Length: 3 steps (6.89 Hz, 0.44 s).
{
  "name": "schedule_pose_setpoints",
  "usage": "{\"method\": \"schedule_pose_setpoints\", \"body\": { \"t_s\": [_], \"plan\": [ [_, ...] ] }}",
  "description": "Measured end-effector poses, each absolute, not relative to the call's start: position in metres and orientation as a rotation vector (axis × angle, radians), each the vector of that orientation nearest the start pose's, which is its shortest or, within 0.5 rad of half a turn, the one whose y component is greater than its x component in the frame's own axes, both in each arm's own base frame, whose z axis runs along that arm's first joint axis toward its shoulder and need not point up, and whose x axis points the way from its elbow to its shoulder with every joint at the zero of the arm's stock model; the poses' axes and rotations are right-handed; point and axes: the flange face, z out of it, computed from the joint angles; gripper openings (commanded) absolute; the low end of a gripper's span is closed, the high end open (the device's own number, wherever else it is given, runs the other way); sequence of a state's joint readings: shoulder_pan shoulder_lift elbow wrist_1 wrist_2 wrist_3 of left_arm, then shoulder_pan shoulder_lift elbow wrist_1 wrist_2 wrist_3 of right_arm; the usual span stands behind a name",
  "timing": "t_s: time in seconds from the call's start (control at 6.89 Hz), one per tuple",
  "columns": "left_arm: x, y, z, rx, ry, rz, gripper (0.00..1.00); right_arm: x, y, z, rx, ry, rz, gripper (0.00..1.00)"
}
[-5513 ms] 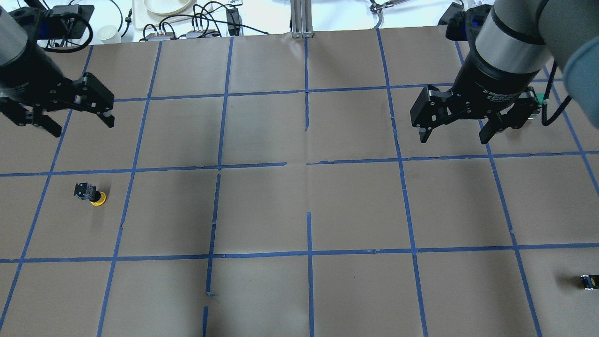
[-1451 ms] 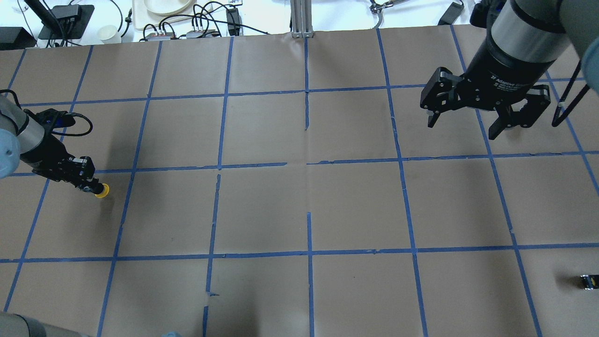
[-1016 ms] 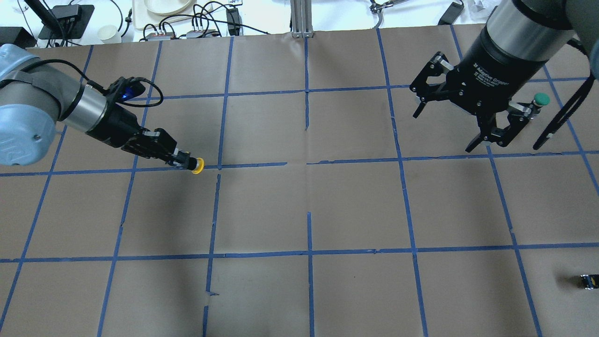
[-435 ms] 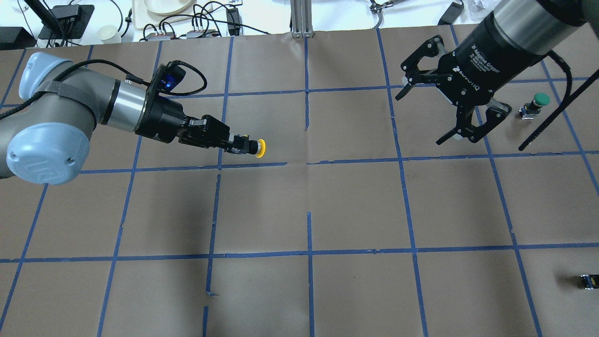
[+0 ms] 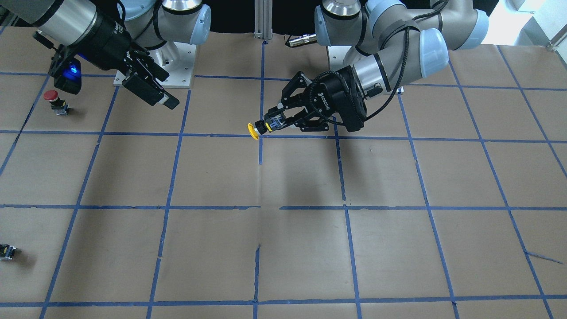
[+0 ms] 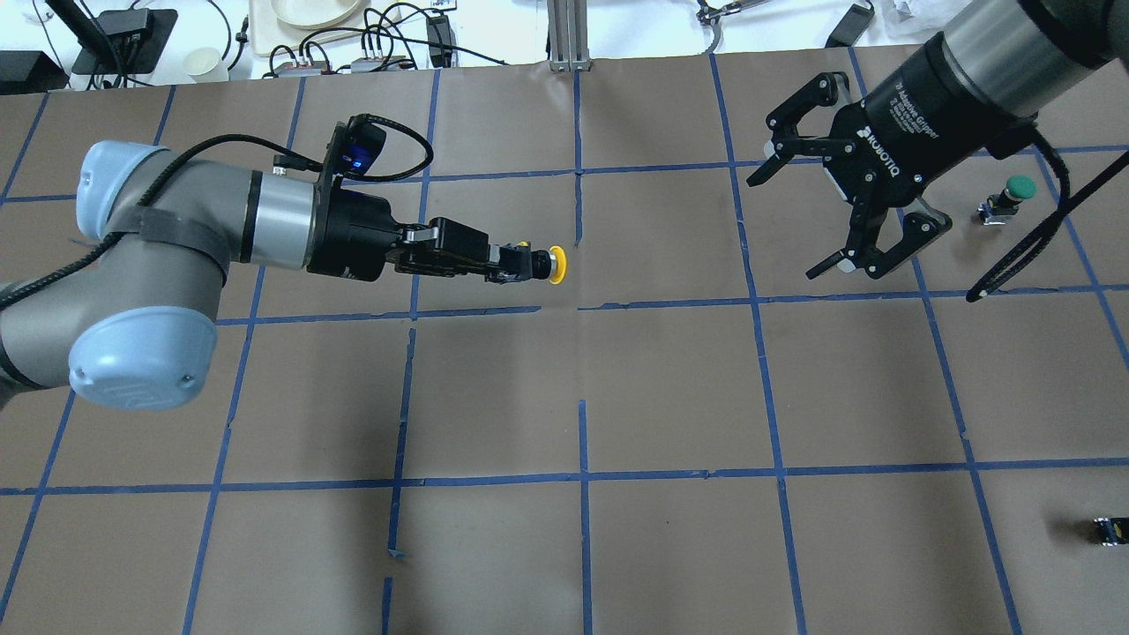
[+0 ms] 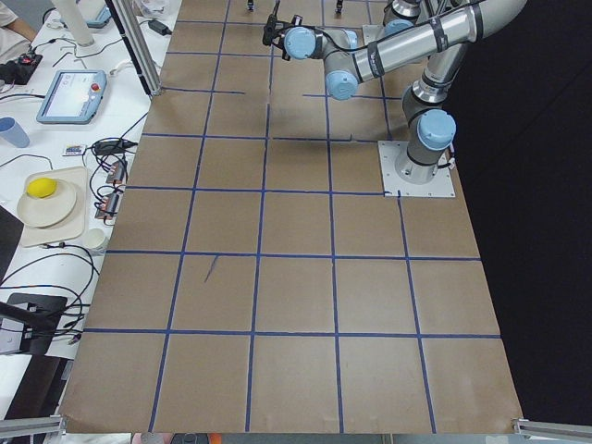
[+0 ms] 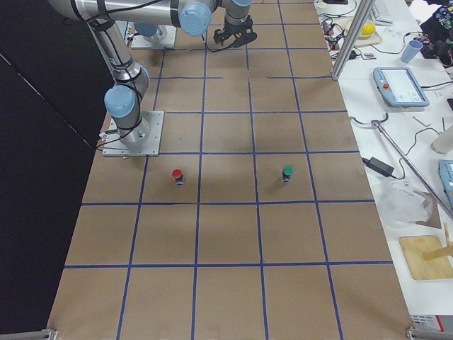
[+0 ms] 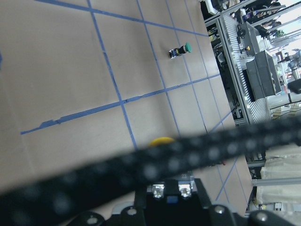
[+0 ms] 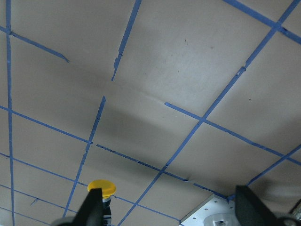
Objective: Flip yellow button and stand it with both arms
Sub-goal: 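Lift the yellow button with the left gripper while the right gripper turns toward it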
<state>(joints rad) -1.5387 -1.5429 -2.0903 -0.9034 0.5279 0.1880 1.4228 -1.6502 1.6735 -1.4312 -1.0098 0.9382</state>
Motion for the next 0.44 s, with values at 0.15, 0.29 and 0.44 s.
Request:
{"method": "schedule_pose_setpoints", "body": {
  "t_s": [0.15, 0.29, 0.44],
  "plan": [
    [-0.222, -0.442, 0.377, -0.268, -2.075, 0.323, 0.0, 0.125, -0.477, 0.47, 1.423, 2.193, 0.505, 1.0],
    [-0.232, -0.438, 0.382, -0.233, -2.069, 0.305, 0.0, 0.14, -0.486, 0.465, 1.419, 2.182, 0.491, 1.0],
    [-0.238, -0.436, 0.387, -0.172, -2.058, 0.278, 0.0, 0.153, -0.492, 0.461, 1.417, 2.176, 0.479, 1.0]
  ]
}}
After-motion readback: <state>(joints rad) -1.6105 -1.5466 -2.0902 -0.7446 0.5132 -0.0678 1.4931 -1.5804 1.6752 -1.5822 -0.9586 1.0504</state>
